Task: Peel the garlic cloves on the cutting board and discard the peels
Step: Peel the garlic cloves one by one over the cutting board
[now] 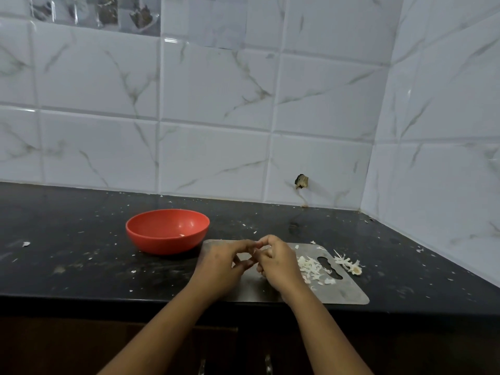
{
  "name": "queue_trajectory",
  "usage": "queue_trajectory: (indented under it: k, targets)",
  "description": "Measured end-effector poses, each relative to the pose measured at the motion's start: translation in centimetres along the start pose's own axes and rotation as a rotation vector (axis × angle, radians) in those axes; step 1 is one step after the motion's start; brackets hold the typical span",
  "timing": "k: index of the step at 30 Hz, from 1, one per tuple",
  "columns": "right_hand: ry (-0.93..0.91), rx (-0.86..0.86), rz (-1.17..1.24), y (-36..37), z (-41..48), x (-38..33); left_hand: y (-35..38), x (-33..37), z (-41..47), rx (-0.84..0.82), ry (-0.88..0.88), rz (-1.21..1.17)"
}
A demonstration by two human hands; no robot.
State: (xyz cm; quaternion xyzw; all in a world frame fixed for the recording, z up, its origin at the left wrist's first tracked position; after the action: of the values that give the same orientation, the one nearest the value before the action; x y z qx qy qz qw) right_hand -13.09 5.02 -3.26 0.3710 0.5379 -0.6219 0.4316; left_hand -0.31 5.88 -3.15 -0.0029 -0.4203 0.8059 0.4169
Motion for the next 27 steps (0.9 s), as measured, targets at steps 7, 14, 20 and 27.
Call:
queue_trajectory:
  k: [7, 14, 20, 27]
  targets:
    - [-0.082, -0.207, 0.065, 0.8, -0.9, 0.0, -1.1, 0.2, -1.0, 0.106, -0.088, 0.071]
    - [-0.067, -0.299, 0.184, 0.8, -1.2, -0.2, -1.5, 1.4, -1.3, 0.184, -0.027, 0.309]
    - [-0.055, -0.34, 0.221, 0.9, -0.9, 0.1, -1.3, 1.6, -1.5, 0.156, -0.013, 0.338]
    - [0.004, -0.402, 0.267, 0.9, -0.8, 0.1, -1.2, 1.6, -1.4, 0.093, -0.006, 0.379]
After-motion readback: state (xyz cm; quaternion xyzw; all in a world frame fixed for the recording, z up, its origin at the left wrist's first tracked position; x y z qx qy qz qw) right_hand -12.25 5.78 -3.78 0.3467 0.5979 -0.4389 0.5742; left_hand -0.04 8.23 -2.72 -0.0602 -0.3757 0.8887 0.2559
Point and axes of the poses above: each hand's wrist, its own z-axis towards the middle knuckle, its own y-axis out of the palm, x = y × z, the point moved 5 cm from there along z, towards the middle knuckle, and after that the axes turned 11 degrees about y, right-handed, at the moved point
